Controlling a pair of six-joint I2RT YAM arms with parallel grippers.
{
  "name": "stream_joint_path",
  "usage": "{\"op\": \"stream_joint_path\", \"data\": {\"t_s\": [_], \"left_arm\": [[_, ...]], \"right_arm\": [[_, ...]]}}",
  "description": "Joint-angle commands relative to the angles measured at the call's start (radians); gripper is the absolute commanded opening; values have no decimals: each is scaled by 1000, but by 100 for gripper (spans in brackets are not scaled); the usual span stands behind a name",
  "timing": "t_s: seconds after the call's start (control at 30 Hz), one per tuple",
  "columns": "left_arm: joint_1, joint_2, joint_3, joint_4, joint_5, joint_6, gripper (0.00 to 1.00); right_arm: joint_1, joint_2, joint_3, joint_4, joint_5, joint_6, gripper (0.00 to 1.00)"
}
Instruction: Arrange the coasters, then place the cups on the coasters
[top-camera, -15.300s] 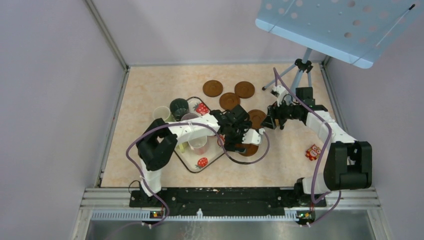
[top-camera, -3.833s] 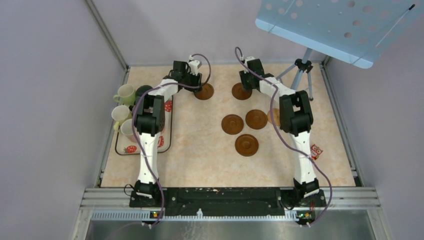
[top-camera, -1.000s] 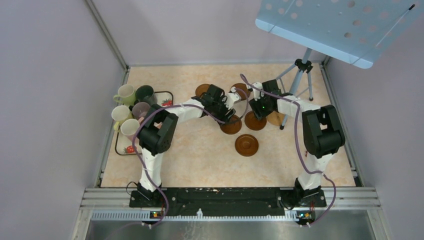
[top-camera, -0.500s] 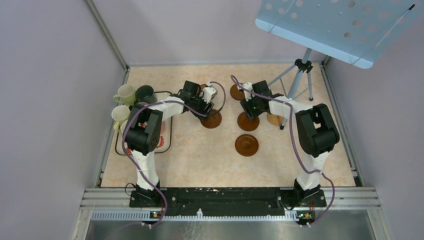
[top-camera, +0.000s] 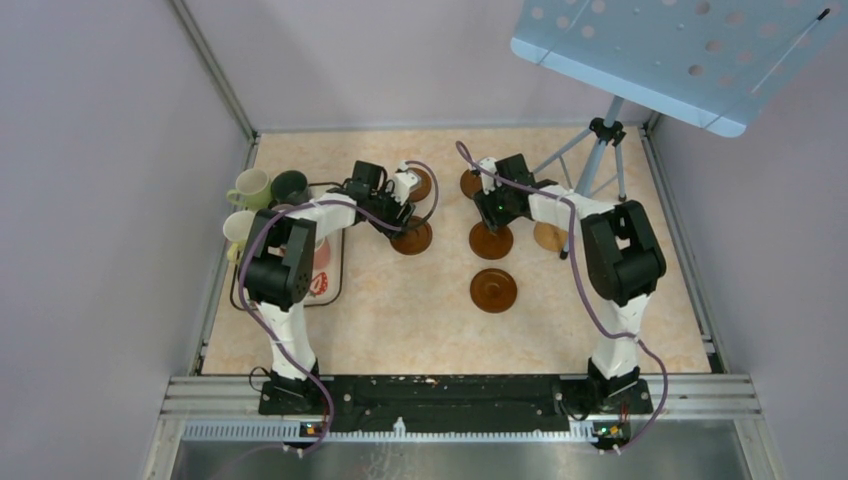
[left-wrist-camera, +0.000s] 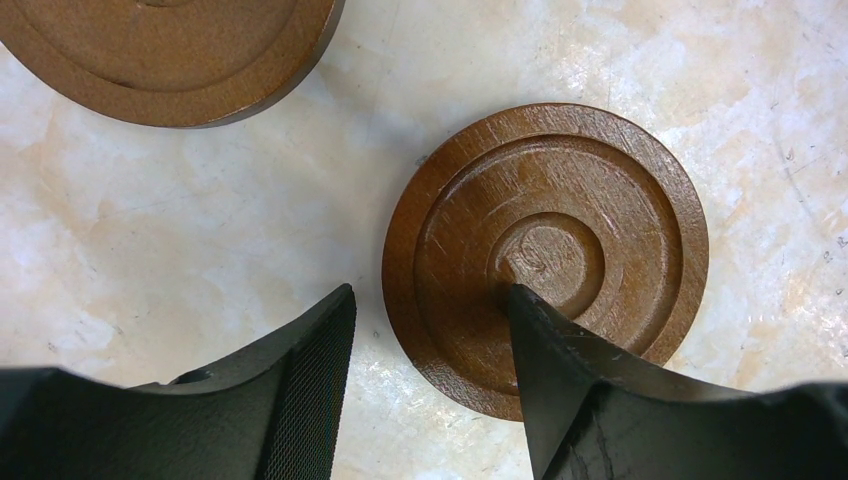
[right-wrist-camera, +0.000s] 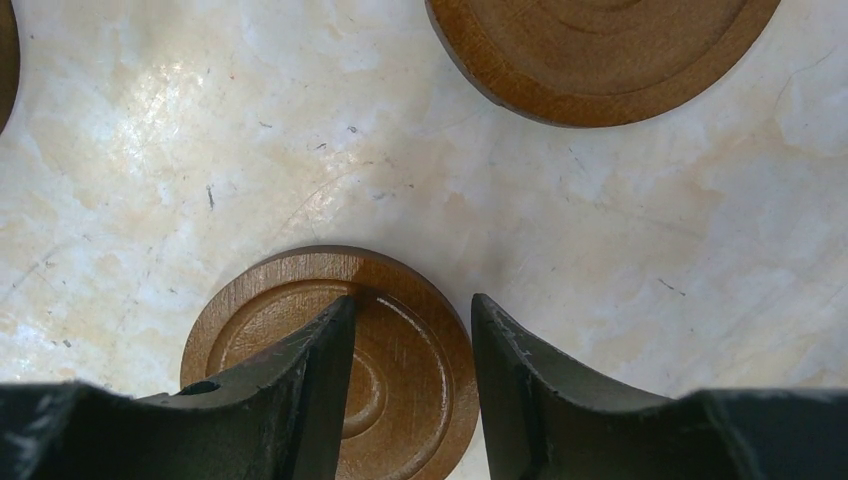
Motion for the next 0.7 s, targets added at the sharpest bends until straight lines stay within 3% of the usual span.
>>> {"op": "stream_joint_path", "data": {"t_s": [0.0, 0.2, 0.53, 0.67], "left_arm": [[11, -18, -34, -44, -11, 23, 64], [11, -22, -45, -38, 3, 15, 65], [11, -28, -45, -38, 24, 3, 67], [11, -34, -47, -36, 25, 4, 68]], "right_arm": [[8, 38, 35, -18, 17, 22, 46], [8, 43, 63, -39, -1, 24, 47], [1, -99, 21, -125, -47, -61, 66], [-31, -110, -6, -146, -31, -82, 67]]}}
